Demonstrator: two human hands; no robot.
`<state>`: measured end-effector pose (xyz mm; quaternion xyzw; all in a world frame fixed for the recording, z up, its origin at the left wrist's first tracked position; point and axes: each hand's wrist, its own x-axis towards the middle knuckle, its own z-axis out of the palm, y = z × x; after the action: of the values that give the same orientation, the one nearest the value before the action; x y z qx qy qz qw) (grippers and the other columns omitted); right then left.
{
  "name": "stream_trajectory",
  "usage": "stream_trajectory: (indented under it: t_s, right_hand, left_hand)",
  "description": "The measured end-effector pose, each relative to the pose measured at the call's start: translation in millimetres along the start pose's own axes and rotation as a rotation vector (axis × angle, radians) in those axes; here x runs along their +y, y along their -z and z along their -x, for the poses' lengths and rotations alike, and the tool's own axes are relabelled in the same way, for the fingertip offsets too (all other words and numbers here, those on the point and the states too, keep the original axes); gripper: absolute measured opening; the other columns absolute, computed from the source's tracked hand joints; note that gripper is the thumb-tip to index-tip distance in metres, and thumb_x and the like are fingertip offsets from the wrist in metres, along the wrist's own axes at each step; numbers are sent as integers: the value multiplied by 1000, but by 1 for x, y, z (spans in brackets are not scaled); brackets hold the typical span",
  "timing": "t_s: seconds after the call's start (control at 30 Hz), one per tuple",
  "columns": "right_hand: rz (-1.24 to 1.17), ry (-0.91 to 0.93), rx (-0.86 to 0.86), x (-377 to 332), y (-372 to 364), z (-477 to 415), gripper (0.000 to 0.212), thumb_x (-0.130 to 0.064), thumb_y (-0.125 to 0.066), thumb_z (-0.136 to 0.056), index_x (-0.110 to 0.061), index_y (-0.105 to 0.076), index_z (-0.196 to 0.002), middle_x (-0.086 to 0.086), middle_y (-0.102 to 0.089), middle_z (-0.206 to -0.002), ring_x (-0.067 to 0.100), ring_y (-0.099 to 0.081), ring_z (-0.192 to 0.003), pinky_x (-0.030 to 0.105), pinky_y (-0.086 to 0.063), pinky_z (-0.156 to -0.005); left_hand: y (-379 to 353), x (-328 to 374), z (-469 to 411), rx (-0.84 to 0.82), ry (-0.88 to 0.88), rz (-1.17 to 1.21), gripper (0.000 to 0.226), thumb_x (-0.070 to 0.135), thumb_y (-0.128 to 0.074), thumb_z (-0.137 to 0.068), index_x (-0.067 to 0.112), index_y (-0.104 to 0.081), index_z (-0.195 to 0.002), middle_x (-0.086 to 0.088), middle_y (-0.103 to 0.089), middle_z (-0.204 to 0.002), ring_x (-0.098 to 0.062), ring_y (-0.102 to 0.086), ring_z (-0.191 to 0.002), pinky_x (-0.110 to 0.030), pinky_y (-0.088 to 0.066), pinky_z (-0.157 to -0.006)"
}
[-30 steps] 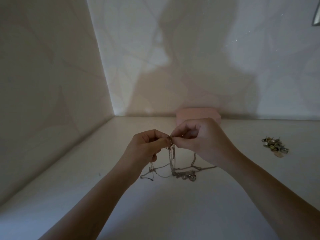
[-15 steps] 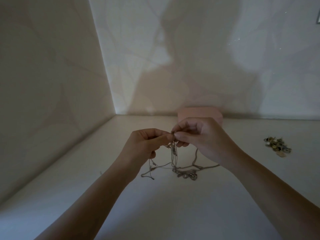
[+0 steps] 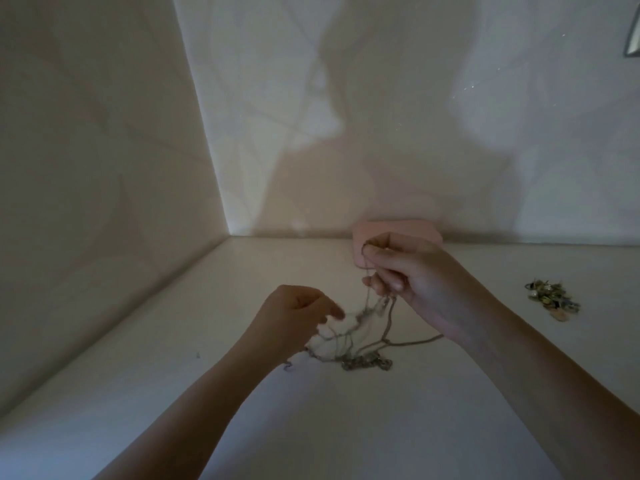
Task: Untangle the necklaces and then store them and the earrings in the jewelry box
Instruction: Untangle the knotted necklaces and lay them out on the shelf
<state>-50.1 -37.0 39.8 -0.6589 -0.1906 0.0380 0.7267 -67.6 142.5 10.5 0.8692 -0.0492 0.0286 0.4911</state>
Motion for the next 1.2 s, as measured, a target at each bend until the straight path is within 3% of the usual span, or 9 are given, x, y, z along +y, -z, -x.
stream_trajectory:
  t_s: [0.1, 0.3, 0.43, 0.53, 0.67, 0.87, 1.03, 1.13, 1.2]
  right_hand:
    - [156, 68, -6, -2, 0, 2, 5, -8, -64, -87, -8, -66, -83, 0, -47, -47, 10, -43, -45, 16, -38, -48]
    - [309, 130, -46, -2, -3, 6, 3, -18, -70, -84, -16, -71, -81, 11, -45, -51, 9, -32, -41, 11, -27, -41]
    - [459, 228, 55, -4, 5, 1, 8, -13, -74, -81, -18, -71, -75, -7, -35, -45, 6, -27, -43, 15, -22, -45]
    - [374, 281, 275, -12, 21, -3, 6, 0, -71, -81, -6, -70, -80, -11, -39, -42, 0, -33, -38, 6, -27, -41]
    - [94, 119, 431, -19, 48, -7, 17, -11, -58, -92, -9, -65, -77, -5, -44, -46, 2, -34, -36, 13, -25, -37]
    - [-292, -134, 297, -16, 49, -12, 46, -40, -47, -96, -17, -39, -57, 0, -32, -41, 11, -27, -34, 19, -34, -39]
    - [-300, -251, 195, -19, 53, -12, 56, -47, -44, -94, -18, -32, -47, -4, -18, -41, 8, -17, -33, 22, -6, -39]
    - [-314, -337, 79, -20, 59, -12, 54, -41, -42, -94, -17, -35, -46, -4, -18, -39, 8, -17, -32, 19, -8, -34]
    - [-313, -364, -48, -23, 64, -9, 42, -31, -51, -85, -15, -43, -47, -4, -21, -39, 6, -20, -31, 18, -10, -30]
  left_hand:
    - [3, 0, 1, -72, -79, 192, 26, 11, -60, -90, 31, -75, -97, 5, -73, -104, -20, -65, -104, -38, -47, -100]
    - [1, 8, 9, -296, -188, 526, 34, 24, -60, -82, -3, -66, -102, -12, -70, -111, -18, -60, -117, -31, -40, -106]
    - [6, 15, 10, -308, -123, 821, 26, 25, -65, -78, 10, -54, -60, -5, -49, -52, -18, -58, -56, -30, -56, -70]
    - [21, 15, 6, -301, -95, 1020, 45, 30, -84, -59, 21, -42, -46, 6, -30, -42, -9, -36, -36, -22, -44, -42]
    - [42, 9, 0, -274, -113, 1216, 53, 33, -87, -57, 22, -39, -37, 7, -32, -40, -6, -36, -36, -20, -43, -41]
    - [42, 2, -2, -176, -149, 1271, 57, 37, -78, -60, 27, -26, -39, 7, -34, -42, -6, -38, -38, -21, -53, -58]
    - [43, -2, -5, -189, -114, 1319, 56, 29, -88, -53, 22, -35, -35, 5, -35, -43, -8, -40, -39, -22, -55, -57]
    - [47, -4, -9, -290, -50, 1310, 52, 25, -87, -57, 20, -38, -39, 6, -33, -44, -6, -28, -36, -19, -43, -39]
    - [54, -14, -19, -544, 39, 1326, 37, 22, -74, -79, 16, -50, -52, 5, -33, -51, -8, -24, -40, -18, -38, -36]
